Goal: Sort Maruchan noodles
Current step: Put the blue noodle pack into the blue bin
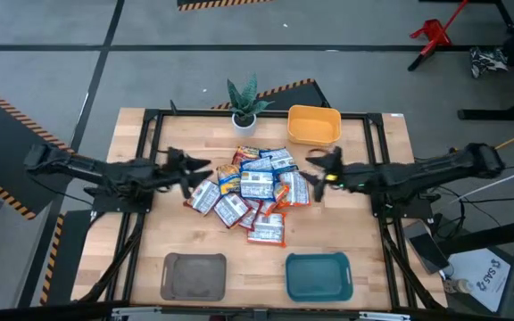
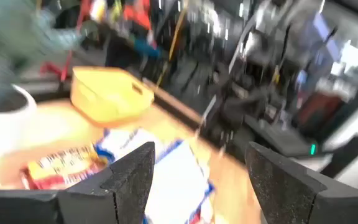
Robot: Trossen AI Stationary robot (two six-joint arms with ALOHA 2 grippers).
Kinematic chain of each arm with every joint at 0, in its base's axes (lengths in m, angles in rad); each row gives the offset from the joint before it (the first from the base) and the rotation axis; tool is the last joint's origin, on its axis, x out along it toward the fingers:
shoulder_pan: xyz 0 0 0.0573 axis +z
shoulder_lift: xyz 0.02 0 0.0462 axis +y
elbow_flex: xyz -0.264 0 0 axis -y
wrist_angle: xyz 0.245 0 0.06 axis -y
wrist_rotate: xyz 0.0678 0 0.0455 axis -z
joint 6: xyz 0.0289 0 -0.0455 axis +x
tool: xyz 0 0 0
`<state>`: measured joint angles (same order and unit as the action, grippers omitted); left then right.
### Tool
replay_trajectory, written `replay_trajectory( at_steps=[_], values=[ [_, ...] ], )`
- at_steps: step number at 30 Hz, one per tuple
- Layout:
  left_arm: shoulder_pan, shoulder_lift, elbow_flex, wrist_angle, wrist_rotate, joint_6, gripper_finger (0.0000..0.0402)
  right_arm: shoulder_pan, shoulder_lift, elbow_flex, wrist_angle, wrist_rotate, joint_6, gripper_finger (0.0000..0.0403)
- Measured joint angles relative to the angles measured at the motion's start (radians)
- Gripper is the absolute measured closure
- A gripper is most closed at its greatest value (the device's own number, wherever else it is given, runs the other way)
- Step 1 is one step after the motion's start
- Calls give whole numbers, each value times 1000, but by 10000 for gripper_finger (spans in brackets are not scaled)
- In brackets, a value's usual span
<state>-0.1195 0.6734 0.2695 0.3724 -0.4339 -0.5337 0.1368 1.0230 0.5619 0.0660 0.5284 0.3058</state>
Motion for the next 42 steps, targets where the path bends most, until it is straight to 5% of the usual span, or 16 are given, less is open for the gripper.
replay_trajectory(
  at_steps=[5,11,27,42],
  values=[
    [31,256,152,-1,85,71,157,0,256,105,63,-6,37,154],
    [87,464,258,-38,130,87,157,-30,404,128,187,-41,124,154],
    [90,736,259,35,226,18,157,-54,433,129,226,-121,135,155],
    [91,861,257,63,162,4,157,-54,532,129,411,-99,134,155]
  ],
)
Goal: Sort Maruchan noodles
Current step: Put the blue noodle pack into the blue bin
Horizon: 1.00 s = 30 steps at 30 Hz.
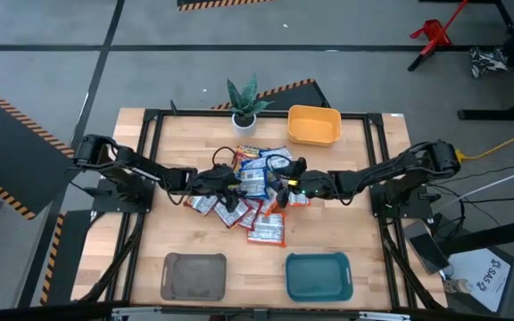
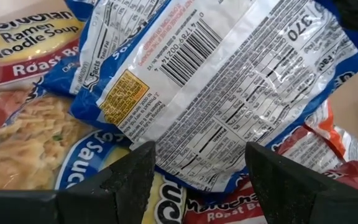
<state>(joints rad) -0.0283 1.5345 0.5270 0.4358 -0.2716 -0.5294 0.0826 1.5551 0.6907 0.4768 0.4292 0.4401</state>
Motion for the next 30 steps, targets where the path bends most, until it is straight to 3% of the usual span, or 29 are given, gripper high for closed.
replay_trajectory(
  at_steps=[13,30],
  values=[
    [4,0,0,0,-2,8,157,-18,40,29,43,18,26,155],
    [4,0,0,11,-5,9,157,-18,151,119,-90,4,111,155]
  ],
)
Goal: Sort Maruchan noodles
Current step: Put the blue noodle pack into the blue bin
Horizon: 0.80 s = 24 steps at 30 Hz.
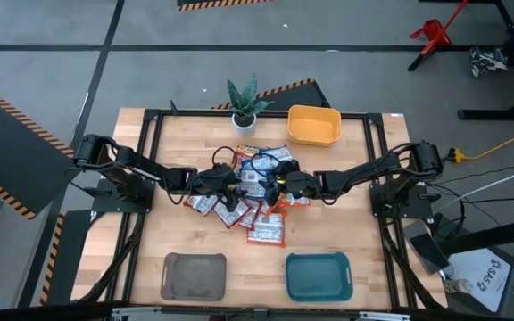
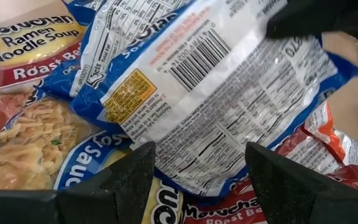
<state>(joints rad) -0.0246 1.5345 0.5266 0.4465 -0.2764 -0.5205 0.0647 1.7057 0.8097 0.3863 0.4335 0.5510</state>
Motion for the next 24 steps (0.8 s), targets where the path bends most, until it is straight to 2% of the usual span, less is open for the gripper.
replay_trajectory(
  at_steps=[6,11,18,24],
  values=[
    [0,0,0,8,-3,0,157,0,9,0,8,-63,1,155],
    [0,0,0,18,-10,0,157,0,9,0,-9,-69,2,164],
    [-1,0,0,16,-22,-1,157,-20,33,0,0,-136,1,238],
    [-1,0,0,19,-35,0,157,-20,32,0,7,-131,-7,308]
  ],
)
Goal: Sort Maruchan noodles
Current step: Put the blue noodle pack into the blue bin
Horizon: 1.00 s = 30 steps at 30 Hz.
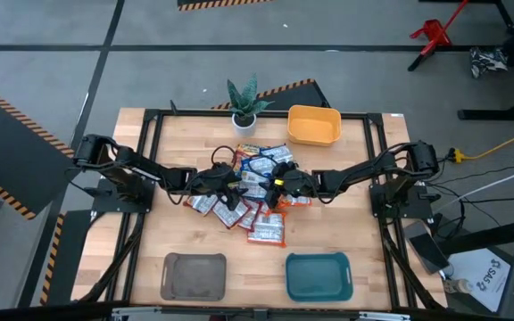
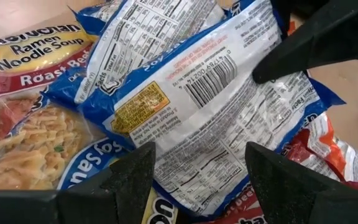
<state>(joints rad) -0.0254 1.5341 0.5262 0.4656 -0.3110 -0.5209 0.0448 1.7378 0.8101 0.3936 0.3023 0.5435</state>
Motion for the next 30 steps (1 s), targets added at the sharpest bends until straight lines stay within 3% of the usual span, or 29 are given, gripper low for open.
replay_trajectory(
  at_steps=[5,12,15,19,24,27,30],
  values=[
    [1,-39,0,-2,17,-1,157,1,-1,15,-12,0,-17,349],
    [1,-203,1,-1,36,3,157,1,-88,66,-112,23,-96,366],
    [1,-280,1,-3,29,17,157,2,-165,80,-183,33,-124,368],
    [1,-367,1,-9,6,27,157,26,-316,82,-317,-57,-112,369],
    [1,-438,1,-4,5,27,157,153,-538,82,-591,-181,90,369],
    [1,-458,1,13,-4,26,157,301,-649,81,-703,-75,255,369],
    [2,-459,0,53,-19,35,157,487,-727,80,-818,189,439,369]
  ],
)
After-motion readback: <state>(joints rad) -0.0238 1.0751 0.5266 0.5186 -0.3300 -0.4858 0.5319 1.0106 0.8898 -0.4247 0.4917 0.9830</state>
